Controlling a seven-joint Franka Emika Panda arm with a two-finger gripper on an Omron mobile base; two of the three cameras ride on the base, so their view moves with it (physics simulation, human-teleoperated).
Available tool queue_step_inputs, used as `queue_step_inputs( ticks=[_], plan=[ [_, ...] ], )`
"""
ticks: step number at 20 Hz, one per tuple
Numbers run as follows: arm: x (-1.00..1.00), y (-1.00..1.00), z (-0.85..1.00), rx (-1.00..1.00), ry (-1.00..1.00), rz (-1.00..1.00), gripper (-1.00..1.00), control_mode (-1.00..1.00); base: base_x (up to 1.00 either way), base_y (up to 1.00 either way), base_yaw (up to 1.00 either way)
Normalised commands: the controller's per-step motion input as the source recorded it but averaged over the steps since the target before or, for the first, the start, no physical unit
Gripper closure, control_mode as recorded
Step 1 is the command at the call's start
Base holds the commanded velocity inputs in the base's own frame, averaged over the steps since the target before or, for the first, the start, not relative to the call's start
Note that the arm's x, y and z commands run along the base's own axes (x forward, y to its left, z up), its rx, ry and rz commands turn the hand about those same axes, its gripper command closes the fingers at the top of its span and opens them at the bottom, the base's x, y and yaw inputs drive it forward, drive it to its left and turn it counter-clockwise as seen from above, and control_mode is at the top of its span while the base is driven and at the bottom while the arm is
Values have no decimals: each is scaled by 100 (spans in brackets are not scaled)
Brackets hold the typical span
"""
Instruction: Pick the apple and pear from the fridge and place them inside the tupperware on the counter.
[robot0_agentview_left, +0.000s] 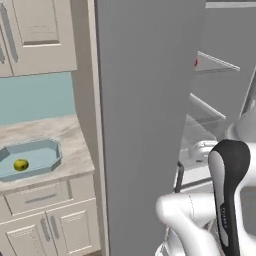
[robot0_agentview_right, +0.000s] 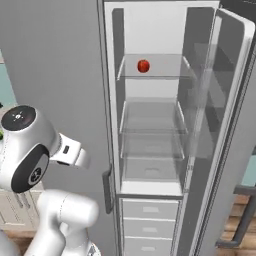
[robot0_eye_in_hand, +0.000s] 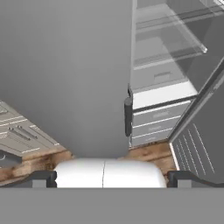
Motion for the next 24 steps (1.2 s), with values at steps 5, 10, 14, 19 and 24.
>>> queue_step_inputs(
  ticks=[5,10,14,19,24],
  plan=[
    [0,0,0,0,0,0,-100,100,28,-46,53],
    [0,0,0,0,0,0,-100,100,32,-45,18],
    [0,0,0,0,0,0,-100,100,38,-39,0],
    [0,0,0,0,0,0,-100,100,54,-35,-4],
    [0,0,0,0,0,0,-100,100,48,-41,-1]
  ],
)
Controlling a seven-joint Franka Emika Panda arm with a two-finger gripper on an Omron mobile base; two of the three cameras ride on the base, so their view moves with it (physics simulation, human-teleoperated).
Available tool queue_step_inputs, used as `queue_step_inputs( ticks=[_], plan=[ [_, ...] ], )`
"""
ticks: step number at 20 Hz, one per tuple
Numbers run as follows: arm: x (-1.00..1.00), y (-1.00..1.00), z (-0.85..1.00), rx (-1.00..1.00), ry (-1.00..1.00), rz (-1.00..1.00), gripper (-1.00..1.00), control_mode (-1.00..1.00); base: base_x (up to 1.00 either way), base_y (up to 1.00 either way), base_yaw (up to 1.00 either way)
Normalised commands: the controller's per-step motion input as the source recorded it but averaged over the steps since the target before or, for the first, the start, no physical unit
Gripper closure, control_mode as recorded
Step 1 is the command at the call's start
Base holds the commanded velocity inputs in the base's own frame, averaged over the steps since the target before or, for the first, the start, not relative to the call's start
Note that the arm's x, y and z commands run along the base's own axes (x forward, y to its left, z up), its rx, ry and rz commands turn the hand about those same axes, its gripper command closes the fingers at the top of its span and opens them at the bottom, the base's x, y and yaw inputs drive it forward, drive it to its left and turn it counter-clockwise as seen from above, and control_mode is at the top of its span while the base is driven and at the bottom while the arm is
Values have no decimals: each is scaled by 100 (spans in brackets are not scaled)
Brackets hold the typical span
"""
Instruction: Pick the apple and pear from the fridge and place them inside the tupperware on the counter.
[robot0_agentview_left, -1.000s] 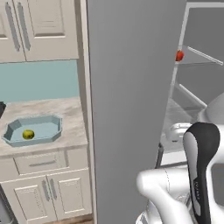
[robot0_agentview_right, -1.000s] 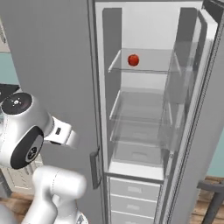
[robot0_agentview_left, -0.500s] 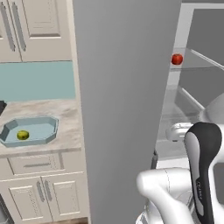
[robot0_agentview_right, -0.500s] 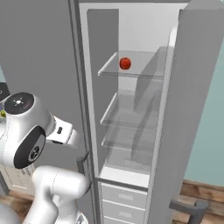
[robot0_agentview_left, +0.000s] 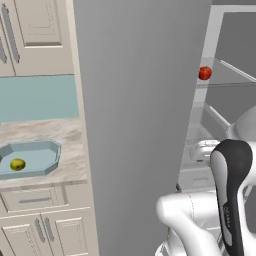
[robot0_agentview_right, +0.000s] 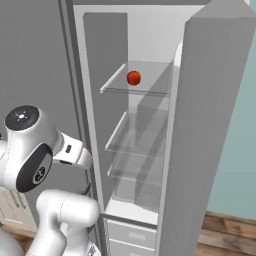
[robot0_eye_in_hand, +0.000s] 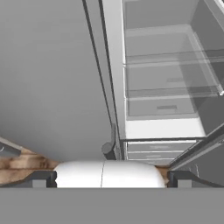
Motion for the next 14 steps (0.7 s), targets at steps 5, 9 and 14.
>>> queue_step_inputs(
  ticks=[5,9,14],
  plan=[
    [-1,-37,4,5,0,0,-100,-100,5,-23,0],
    [-1,-67,37,3,-1,0,-100,-100,0,0,0],
    [15,-51,69,0,0,-5,-100,-100,0,0,0]
  ],
)
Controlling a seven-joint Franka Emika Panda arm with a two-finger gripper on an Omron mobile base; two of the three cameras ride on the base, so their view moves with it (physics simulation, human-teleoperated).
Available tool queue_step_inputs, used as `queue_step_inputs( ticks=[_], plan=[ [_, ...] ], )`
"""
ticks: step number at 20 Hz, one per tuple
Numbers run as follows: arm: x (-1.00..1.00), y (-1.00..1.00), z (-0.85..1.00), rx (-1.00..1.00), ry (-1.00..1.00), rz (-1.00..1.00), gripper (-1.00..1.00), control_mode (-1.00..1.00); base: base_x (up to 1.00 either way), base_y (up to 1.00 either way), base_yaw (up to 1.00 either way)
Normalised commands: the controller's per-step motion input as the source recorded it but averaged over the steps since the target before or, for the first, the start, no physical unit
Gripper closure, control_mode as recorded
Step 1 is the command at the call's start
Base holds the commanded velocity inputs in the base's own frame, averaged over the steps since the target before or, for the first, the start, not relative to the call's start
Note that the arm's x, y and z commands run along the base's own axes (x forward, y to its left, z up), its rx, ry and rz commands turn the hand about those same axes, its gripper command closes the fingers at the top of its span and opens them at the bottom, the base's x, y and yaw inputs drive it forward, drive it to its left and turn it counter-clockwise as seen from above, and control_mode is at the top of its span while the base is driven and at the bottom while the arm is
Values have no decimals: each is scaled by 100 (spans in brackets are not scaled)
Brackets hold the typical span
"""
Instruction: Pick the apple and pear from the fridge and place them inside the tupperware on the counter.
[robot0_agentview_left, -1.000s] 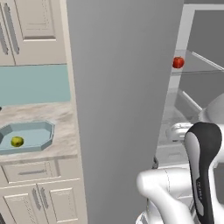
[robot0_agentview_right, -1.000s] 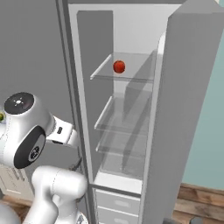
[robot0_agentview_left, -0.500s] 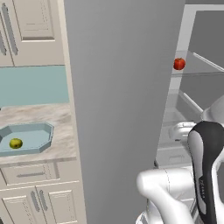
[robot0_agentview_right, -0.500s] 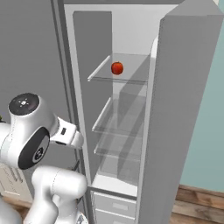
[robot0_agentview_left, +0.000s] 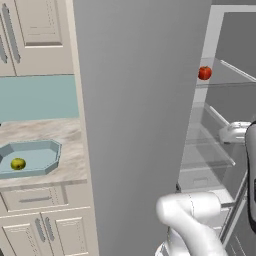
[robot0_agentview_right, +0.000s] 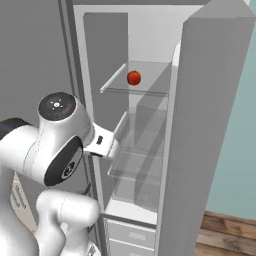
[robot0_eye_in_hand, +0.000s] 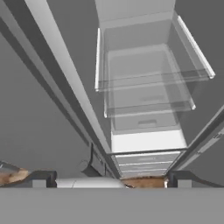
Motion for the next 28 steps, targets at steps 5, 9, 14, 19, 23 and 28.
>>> queue_step_inputs(
  ticks=[5,9,14,19,23,28],
  plan=[
    [38,-43,67,0,7,-9,-100,-100,0,0,0],
    [60,-45,53,0,0,-4,-100,-100,0,0,0],
    [56,-20,23,0,0,0,-100,-100,0,0,0],
    [59,0,5,0,0,1,-100,-100,0,0,0],
    [49,0,1,0,-13,1,-100,-100,0,0,0],
    [41,-2,0,0,-38,3,-100,-100,0,0,0]
  ],
)
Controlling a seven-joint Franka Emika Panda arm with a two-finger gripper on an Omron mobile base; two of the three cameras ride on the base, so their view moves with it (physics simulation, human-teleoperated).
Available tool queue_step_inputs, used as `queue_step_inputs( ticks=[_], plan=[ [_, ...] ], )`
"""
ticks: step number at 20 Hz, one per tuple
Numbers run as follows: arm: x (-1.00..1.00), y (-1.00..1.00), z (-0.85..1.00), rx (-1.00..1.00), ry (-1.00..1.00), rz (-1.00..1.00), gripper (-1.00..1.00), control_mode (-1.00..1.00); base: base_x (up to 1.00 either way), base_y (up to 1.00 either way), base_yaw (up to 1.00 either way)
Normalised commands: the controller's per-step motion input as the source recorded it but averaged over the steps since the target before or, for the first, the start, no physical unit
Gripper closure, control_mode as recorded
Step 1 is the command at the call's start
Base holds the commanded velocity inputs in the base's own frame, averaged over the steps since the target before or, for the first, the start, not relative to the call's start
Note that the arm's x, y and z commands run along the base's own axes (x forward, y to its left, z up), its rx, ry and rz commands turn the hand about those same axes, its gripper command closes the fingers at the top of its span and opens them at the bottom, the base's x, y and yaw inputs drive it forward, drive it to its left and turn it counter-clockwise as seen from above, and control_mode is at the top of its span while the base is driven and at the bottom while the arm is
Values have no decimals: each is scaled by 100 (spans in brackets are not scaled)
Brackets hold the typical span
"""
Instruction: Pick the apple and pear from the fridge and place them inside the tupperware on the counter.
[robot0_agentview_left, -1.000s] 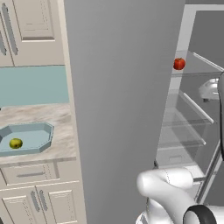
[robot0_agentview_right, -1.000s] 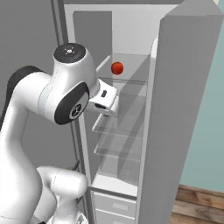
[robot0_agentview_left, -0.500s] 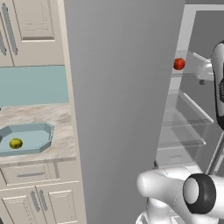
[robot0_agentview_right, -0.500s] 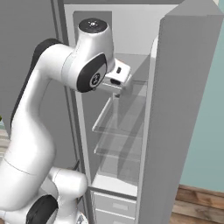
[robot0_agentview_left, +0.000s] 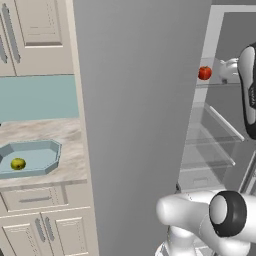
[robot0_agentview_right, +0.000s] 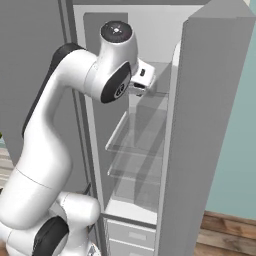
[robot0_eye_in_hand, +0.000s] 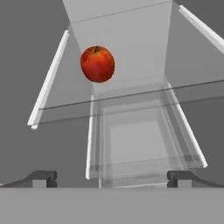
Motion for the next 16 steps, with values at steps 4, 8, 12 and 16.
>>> queue_step_inputs(
  ticks=[4,8,12,16],
  plan=[
    [47,0,0,0,-29,2,-100,-100,0,0,0],
    [51,0,3,4,-3,0,-100,-100,0,0,0],
    [47,0,3,6,11,0,-100,-100,0,0,0],
    [40,0,1,5,12,4,-100,-100,0,0,0]
  ],
)
